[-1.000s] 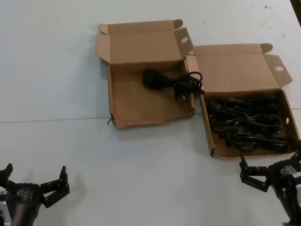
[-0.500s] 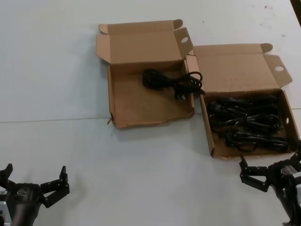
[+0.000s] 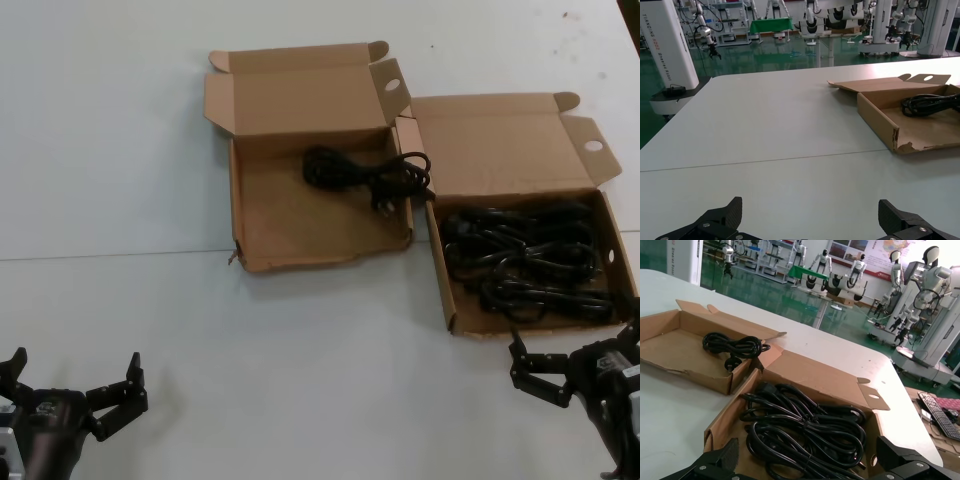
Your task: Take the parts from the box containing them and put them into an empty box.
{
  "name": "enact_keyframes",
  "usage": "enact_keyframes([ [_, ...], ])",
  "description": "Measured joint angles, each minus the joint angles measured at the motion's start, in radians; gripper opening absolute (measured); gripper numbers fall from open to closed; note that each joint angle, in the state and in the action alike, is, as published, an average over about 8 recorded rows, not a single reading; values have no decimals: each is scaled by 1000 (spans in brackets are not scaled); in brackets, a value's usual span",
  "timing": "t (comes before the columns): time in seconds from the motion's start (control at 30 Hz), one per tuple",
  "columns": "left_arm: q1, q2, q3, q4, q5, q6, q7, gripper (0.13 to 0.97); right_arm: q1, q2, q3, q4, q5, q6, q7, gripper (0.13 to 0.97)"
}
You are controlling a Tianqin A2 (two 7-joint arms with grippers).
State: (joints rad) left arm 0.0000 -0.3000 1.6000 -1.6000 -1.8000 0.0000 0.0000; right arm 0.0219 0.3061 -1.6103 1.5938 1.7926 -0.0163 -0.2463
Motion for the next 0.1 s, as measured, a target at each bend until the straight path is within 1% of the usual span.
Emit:
enact_keyframes([
  [0.1,0,0,0,0,0,0,0,966,0,0,0,0,0,0,0,966],
])
